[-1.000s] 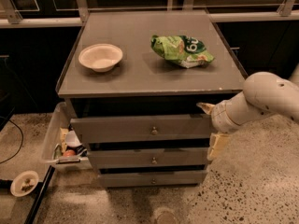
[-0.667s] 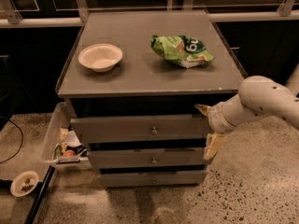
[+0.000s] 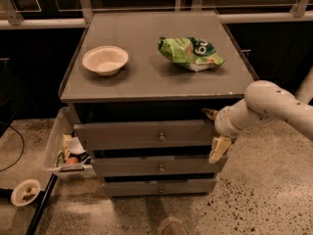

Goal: Open top drawer

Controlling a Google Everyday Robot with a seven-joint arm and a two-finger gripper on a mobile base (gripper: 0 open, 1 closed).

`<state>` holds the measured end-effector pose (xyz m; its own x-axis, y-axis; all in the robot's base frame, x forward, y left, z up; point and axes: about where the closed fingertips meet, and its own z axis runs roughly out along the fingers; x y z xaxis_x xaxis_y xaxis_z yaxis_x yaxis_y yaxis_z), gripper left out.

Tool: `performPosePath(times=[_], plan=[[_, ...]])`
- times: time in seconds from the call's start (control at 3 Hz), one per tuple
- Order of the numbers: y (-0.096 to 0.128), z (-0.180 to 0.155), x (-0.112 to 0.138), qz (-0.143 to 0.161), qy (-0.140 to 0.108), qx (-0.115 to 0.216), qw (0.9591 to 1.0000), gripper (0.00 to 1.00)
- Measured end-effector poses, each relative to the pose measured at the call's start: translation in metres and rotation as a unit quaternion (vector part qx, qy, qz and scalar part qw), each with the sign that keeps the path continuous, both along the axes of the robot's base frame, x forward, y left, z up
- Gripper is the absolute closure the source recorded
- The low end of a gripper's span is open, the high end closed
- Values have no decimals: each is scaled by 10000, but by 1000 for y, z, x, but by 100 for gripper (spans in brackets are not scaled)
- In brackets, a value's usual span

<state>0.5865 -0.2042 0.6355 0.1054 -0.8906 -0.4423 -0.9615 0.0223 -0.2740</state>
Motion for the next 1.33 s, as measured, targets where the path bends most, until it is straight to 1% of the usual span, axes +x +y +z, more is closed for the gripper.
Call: performPosePath(times=[0.33, 0.67, 1.0, 1.33], plan=[[4, -2, 10, 13, 8, 67, 10000, 0], [4, -2, 10, 12, 7, 68, 10000, 18], [4, -2, 10, 13, 7, 69, 10000, 42], [3, 13, -1, 150, 35, 115, 9998, 65]])
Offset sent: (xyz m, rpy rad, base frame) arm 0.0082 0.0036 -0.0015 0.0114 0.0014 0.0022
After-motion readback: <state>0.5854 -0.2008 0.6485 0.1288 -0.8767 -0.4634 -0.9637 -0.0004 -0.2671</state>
